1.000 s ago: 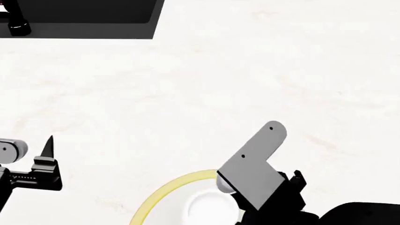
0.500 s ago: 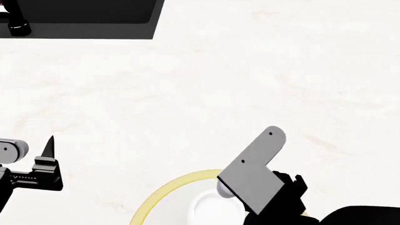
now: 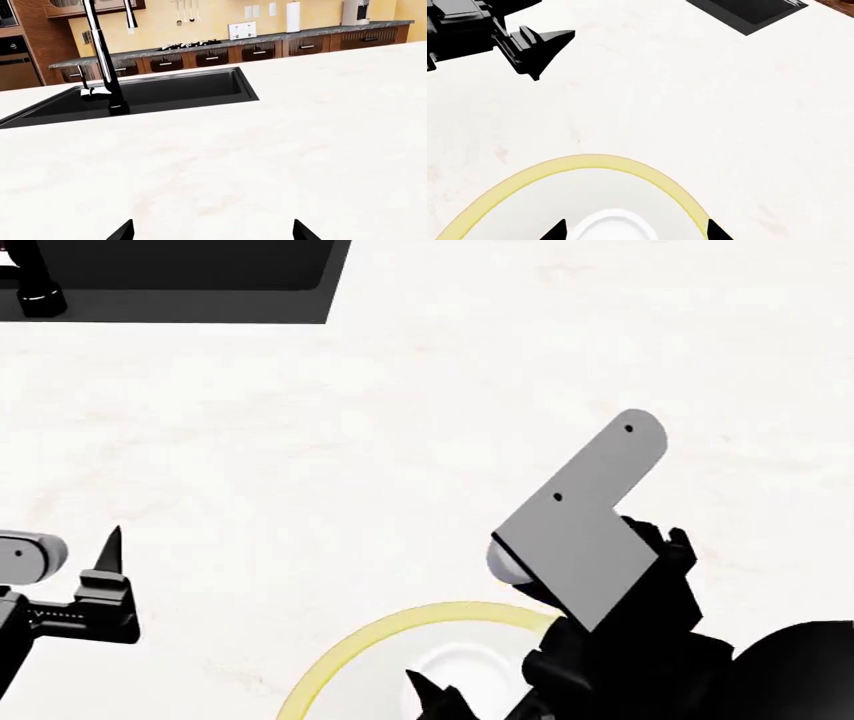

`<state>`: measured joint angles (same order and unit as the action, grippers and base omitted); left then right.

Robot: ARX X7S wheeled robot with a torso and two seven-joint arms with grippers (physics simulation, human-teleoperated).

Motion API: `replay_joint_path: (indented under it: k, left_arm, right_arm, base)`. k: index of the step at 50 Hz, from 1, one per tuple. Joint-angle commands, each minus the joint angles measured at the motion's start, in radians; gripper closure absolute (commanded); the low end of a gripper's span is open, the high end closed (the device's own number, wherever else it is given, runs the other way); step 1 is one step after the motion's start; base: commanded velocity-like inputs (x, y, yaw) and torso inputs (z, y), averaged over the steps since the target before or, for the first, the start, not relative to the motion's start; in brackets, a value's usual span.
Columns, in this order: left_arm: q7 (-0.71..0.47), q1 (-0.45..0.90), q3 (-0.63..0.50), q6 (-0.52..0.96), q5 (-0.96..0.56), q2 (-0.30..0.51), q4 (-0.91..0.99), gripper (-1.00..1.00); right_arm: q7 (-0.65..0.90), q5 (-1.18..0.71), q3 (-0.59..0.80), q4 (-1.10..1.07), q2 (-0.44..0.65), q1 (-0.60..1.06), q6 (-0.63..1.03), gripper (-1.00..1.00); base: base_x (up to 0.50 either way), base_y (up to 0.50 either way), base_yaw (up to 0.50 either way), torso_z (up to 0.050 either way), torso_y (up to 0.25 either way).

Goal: Place the cup inside the bowl on the dining table and move the bowl to any counter.

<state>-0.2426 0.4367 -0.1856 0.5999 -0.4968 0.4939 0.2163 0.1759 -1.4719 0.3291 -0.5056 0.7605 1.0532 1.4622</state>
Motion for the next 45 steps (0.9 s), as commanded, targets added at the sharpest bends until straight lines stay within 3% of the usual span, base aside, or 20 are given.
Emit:
replay_joint_path:
  k: [1, 13, 19, 21, 23, 33, 35, 45]
  left_arm:
    - [-0.003, 0.004, -0.007, 0.001, 0.002, -0.005, -0.005, -1.00]
    - [-0.001, 0.003, -0.003, 0.003, -0.005, 0.003, 0.002, -1.00]
    - [-0.001, 0.009, -0.009, -0.003, -0.001, -0.004, -0.009, -1.00]
    - [0.001, 0.008, -0.009, -0.003, -0.004, -0.002, -0.006, -1.00]
    - [0.002, 0.010, -0.008, -0.002, -0.005, -0.001, -0.005, -1.00]
    - [-0.002, 0.009, -0.012, -0.001, -0.005, -0.003, -0.005, -1.00]
    - [-0.002, 0.010, -0.013, -0.002, -0.004, -0.004, -0.007, -1.00]
    - [0.000, 0.010, -0.017, -0.010, -0.004, -0.009, -0.018, -1.00]
  right_arm:
    - [0.065, -0.099, -0.048, 0.008, 0.033, 0.066, -0.015, -1.00]
    - [0.133, -0.146, -0.115, 0.046, 0.188, 0.108, -0.019, -1.00]
    - [0.162, -0.192, -0.193, 0.083, 0.294, 0.014, -0.067, -1.00]
    - [0.027, -0.046, -0.191, 0.019, 0.329, -0.016, -0.086, -1.00]
    - [0.060, -0.072, -0.220, 0.081, 0.372, -0.101, -0.098, -1.00]
    - [0.101, -0.141, -0.311, 0.171, 0.396, -0.347, -0.183, -1.00]
    - [0.147, -0.234, -0.330, 0.211, 0.394, -0.379, -0.197, -1.00]
    - [0.094, -0.313, -0.240, 0.251, 0.377, -0.360, -0.119, -1.00]
  base:
    - [0.00, 0.00, 0.00, 0.000, 0.000]
    - [0.00, 0.00, 0.00, 0.000, 0.000]
    - [0.00, 0.00, 0.00, 0.000, 0.000]
    - [0.00, 0.00, 0.00, 0.000, 0.000]
    - [0.00, 0.00, 0.00, 0.000, 0.000]
    - [0.00, 0.00, 0.00, 0.000, 0.000]
    - [0.00, 0.00, 0.00, 0.000, 0.000]
    - [0.00, 0.00, 0.00, 0.000, 0.000]
